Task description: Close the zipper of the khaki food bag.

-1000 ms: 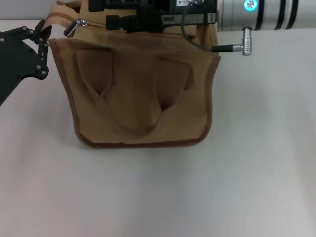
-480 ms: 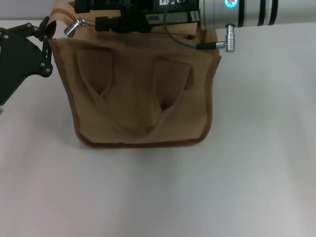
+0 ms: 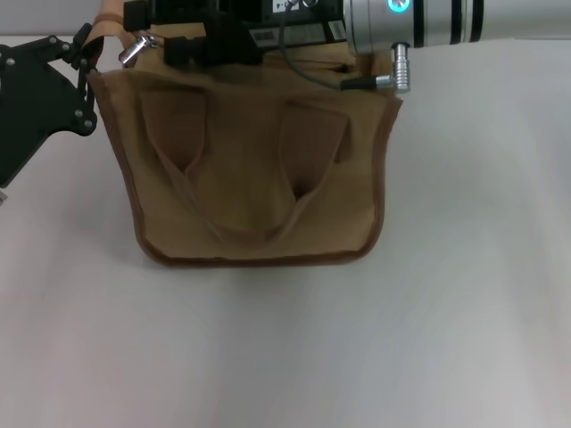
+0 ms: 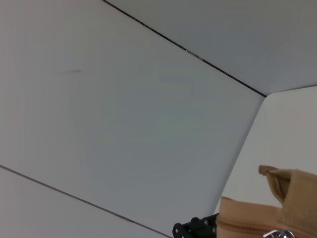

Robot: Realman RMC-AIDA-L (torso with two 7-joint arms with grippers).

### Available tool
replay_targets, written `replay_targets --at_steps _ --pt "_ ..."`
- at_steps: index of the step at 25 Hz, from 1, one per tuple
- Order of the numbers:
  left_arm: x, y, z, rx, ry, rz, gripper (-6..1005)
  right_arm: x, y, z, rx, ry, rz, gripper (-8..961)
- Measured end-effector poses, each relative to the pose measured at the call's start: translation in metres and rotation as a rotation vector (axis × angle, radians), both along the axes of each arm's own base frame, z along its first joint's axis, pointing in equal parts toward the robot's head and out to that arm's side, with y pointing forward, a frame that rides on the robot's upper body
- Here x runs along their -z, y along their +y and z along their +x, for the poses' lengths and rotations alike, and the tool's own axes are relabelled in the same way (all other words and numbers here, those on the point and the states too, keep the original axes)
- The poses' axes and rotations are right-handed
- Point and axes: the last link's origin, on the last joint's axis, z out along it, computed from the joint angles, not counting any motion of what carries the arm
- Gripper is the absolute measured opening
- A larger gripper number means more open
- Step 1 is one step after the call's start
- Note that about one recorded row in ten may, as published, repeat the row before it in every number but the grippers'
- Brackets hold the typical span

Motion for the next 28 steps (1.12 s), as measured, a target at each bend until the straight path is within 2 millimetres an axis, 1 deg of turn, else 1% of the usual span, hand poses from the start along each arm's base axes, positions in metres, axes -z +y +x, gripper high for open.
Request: replay_targets --at_steps 6,24,28 --pt "-0.001 -0.004 0.001 0.017 -0.010 0.003 28 0.002 0.000 -0.008 -0.015 -0.008 -0.005 775" --pt "-0.006 -0.001 0.005 0.029 -0.064 -0.024 31 0.008 -0.002 -0.011 -0.012 -0.039 -0.031 776" --pt "-0.011 0.002 0.005 0.024 -0.086 -0.032 32 0.007 -0.004 -0.010 -0.008 -0.036 -0.040 775"
